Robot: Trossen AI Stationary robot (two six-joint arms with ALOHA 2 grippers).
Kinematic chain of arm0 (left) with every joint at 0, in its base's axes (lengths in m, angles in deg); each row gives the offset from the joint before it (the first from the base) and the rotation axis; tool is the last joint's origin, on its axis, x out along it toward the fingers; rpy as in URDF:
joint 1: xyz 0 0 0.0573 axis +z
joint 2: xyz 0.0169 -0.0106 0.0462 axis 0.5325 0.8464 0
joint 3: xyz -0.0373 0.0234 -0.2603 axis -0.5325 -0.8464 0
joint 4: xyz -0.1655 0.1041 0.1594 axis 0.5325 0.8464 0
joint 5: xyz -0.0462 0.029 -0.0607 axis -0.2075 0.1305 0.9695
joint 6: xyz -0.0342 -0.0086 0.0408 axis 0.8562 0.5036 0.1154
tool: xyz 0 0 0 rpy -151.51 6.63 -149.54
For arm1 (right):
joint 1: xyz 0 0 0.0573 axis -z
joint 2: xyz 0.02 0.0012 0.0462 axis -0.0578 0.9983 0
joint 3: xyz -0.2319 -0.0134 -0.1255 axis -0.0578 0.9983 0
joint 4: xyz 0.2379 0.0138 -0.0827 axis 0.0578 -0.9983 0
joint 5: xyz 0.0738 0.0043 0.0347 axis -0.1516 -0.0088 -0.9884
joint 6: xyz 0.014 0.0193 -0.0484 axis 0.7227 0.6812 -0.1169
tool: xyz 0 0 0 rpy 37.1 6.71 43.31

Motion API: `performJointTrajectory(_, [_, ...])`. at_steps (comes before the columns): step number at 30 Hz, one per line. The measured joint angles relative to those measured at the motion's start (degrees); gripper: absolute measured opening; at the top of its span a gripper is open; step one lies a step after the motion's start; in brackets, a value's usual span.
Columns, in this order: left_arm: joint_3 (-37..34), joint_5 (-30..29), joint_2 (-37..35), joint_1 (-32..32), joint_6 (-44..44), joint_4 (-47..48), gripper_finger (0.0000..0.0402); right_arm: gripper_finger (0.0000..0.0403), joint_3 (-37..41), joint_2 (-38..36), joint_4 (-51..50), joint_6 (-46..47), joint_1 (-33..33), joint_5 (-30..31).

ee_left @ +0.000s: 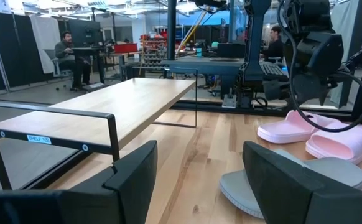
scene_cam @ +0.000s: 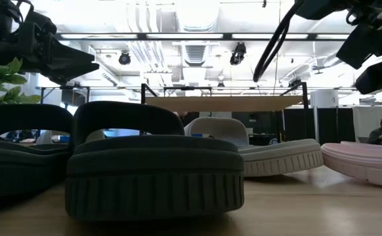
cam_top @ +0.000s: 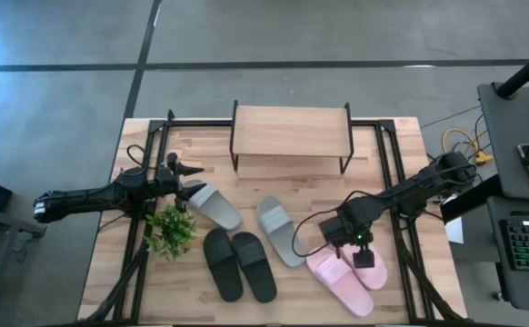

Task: Pick and place slides into the shelf
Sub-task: Put the right pink slide on the shelf

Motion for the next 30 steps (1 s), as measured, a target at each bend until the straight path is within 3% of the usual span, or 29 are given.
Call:
performJointTrajectory(11, [0.00,0.00,0.00,0.00,0.02,0.01,0.0223,0.0274,0.88,0.52,4.60,-2.95,0.02,2.17])
performJointTrajectory(30, [0.00,0.00,0.00,0.00,0.02,0.01,0.0223,0.0274,6.36,0.55,7.61,-3.34,-0.02,-3.34])
